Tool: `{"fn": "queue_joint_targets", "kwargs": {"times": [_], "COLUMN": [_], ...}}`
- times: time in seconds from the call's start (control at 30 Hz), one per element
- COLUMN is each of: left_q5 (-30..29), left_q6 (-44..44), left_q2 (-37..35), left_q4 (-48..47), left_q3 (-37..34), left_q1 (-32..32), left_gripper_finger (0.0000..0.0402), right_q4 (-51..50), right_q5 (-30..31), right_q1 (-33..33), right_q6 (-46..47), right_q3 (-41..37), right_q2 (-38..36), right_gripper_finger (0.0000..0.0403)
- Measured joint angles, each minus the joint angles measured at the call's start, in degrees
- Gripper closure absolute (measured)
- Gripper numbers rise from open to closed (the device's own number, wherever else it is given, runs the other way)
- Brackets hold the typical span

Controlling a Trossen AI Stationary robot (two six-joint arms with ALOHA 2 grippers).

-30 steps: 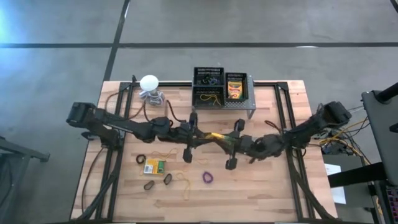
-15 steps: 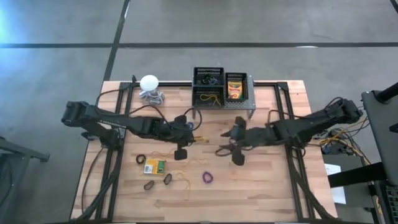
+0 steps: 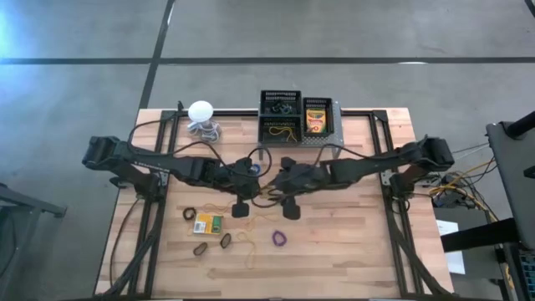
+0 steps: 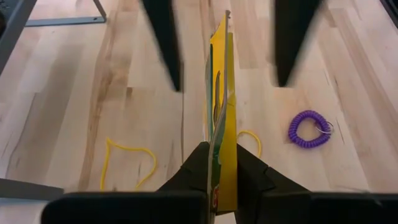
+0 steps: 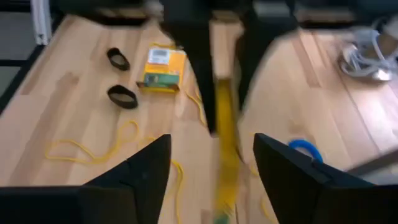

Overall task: Pick & Place Office Desk Supplies
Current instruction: Put the top yellow crayon box into the right black bin

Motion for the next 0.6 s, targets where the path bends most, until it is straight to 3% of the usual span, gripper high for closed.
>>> {"fn": "queue_joint_targets", "kwargs": {"times": [0.2,0.4,0.6], "left_q5": [-0.01,0.13,2.71], "left_q6": [-0.03,0.02,1.50], "left_q2": [0.00,0.00,-0.02], "left_q4": [-0.04,-0.19,0.73], "left_q3": [-0.04,-0.07,-0.01], "left_q1": [-0.03,-0.07,0.00], "left_gripper_finger": [0.0368,0.0362,0.0294], "right_q4": [-6.52,-7.59,-7.40], "right_q5": [-0.69,0.11,0.17], "right_q1": [-0.09,-0.09,0.74], "right_q6": [-0.69,0.71,6.14], "right_q3": [6.41,7.90,4.04], "right_q2": [4.11,5.55,3.66], "right_gripper_finger": [0.0253,0.0370,0.0378]}}
